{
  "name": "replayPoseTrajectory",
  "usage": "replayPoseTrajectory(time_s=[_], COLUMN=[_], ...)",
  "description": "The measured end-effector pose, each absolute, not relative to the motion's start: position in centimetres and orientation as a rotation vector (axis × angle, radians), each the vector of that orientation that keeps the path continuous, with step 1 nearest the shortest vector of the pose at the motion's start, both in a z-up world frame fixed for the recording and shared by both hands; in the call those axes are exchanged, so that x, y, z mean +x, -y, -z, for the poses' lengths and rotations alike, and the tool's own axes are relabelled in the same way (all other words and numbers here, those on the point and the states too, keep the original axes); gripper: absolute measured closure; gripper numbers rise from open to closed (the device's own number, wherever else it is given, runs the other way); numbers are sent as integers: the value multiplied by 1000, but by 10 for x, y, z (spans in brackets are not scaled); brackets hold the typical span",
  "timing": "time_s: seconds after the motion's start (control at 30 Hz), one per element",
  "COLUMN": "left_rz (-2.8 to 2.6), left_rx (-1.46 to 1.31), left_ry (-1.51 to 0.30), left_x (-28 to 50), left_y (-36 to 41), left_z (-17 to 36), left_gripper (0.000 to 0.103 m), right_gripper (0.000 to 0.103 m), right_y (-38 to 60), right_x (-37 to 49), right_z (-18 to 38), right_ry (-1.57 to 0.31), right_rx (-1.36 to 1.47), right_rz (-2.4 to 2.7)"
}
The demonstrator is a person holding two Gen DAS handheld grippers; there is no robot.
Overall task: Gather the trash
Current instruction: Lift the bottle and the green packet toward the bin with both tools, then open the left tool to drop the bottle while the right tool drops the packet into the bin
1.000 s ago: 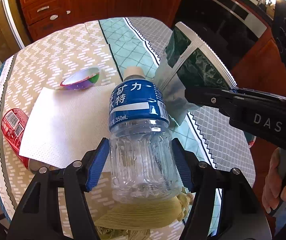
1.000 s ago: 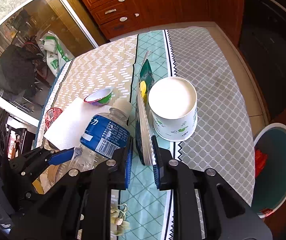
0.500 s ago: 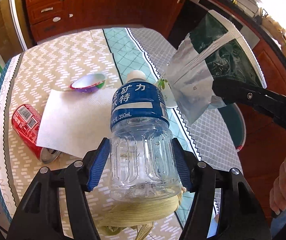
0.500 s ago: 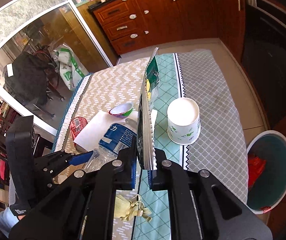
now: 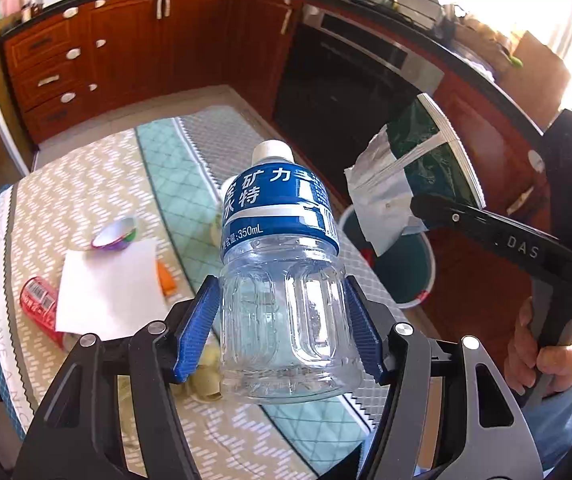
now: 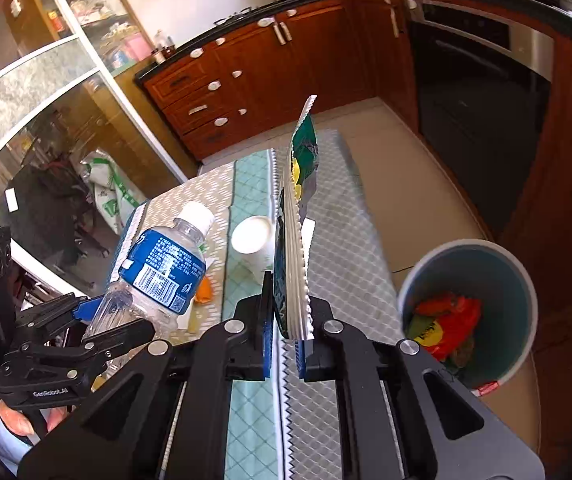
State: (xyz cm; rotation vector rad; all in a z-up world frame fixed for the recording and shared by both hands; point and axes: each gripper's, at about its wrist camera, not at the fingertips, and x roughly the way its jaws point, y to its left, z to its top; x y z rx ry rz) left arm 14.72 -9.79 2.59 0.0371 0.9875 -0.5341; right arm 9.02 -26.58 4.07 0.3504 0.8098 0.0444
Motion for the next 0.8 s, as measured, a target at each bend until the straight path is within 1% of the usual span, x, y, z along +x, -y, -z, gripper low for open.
replayPoseTrajectory(time_s=[0.17, 0.4, 0.8], left_rz=[636, 717, 748], left_rx=[139, 230, 316], left_ry=[-1008, -1113, -1227], left_x=[146, 153, 180], left_y=[170, 248, 331], left_z=[-15, 24, 87], left_gripper=[39, 40, 39], right_gripper=[95, 95, 95], right_y=[323, 385, 439], right_x=[62, 37, 31], right_z=[-30, -1, 51], right_ry=[-804, -818, -900], right_rx=[382, 450, 541], right_rz=[78, 192, 256])
